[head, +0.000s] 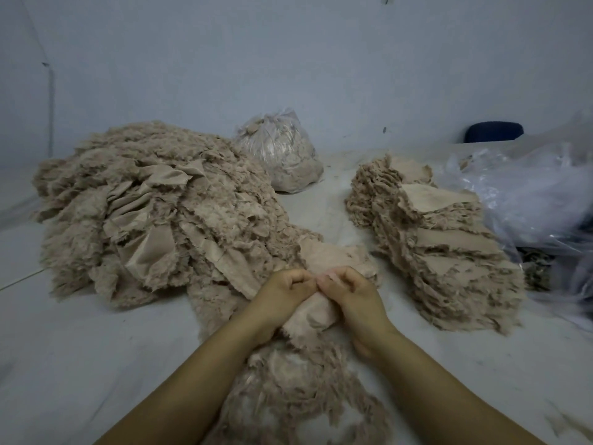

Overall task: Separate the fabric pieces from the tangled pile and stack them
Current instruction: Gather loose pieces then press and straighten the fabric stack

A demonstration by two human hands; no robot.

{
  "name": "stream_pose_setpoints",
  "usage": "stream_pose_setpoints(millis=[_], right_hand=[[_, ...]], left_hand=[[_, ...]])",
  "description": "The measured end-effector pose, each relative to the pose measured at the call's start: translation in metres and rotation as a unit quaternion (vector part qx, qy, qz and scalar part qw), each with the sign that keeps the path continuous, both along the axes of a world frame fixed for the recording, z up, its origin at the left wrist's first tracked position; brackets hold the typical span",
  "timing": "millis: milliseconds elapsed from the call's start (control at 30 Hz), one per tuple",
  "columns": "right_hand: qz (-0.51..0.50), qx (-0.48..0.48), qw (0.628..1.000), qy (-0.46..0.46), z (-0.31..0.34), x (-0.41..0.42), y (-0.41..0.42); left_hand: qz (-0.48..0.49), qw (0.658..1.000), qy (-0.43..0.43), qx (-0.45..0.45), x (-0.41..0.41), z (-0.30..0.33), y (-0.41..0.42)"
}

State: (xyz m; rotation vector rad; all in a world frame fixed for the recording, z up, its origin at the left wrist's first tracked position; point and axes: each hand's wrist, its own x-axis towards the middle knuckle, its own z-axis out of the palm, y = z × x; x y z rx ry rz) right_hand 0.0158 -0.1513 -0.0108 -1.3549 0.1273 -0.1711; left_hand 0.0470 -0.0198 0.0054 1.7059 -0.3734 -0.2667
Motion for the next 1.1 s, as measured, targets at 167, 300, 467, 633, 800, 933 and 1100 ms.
stream_pose_setpoints(millis=[167,300,467,633,800,933,1100], right_hand=[[-0.101,-0.020,0.995,-0.004,-0.001,0.007,-0.005],[-0.098,0.017,0.995,-0.016,-0.002,0.007,-0.010],[-0.123,-0.116,0.983,-0.072,-0.006,0.007,-0.004],[-0.202,-0.146,0.965,-0.082,0.018,0.036,-0.023],[-0.217,-0.123,0.968,-0.039,0.026,0.063,-0.038],[-0.210,-0.118,0.971,0.002,0.020,0.070,-0.042],[-0.208,-0.131,0.969,0.013,0.015,0.069,-0.039]], left_hand=[[0.047,0.995,0.057,-0.071,0.005,0.001,0.008],[0.058,0.966,0.171,-0.187,0.011,0.000,0.013],[0.217,0.968,0.029,-0.120,0.021,-0.004,-0.007],[0.249,0.930,-0.249,0.106,0.051,0.018,-0.015],[0.229,0.935,-0.227,0.146,0.081,0.021,-0.031],[0.183,0.983,-0.015,0.015,0.090,0.017,-0.037],[0.118,0.986,0.109,-0.033,0.087,0.004,-0.026]])
